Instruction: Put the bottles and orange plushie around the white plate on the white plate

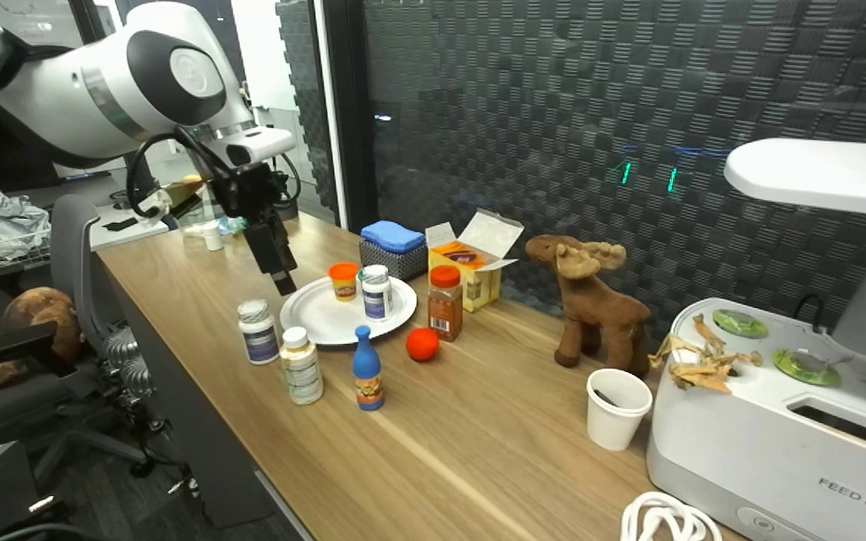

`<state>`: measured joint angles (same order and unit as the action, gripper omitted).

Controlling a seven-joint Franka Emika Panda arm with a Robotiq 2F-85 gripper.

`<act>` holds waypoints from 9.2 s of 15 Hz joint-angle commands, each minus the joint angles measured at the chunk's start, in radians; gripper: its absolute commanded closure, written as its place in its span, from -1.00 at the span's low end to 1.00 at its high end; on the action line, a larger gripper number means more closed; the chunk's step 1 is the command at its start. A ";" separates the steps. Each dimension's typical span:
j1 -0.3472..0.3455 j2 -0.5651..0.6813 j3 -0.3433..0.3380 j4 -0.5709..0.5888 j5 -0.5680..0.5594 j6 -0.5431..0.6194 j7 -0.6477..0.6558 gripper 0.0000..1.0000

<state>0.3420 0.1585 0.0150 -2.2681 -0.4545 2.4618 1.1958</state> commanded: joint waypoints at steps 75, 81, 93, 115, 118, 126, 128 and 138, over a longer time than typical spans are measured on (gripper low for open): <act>-0.153 0.054 0.013 0.150 -0.323 0.022 0.008 -1.00; -0.221 0.152 -0.027 0.225 -0.282 0.042 -0.048 -1.00; -0.239 0.268 -0.069 0.402 0.025 0.028 -0.304 -0.58; -0.007 0.030 -0.021 0.358 -0.279 -0.349 -0.101 0.53; -0.006 -0.013 0.060 0.335 -0.287 -0.339 -0.113 0.53; -0.042 -0.029 0.149 0.226 -0.222 -0.194 -0.166 0.53; -0.063 -0.018 0.146 0.175 -0.171 -0.099 -0.209 0.53; -0.107 0.039 0.105 0.075 0.023 0.093 -0.398 0.53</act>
<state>0.2376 0.2070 0.1349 -2.1816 -0.4758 2.5221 0.8513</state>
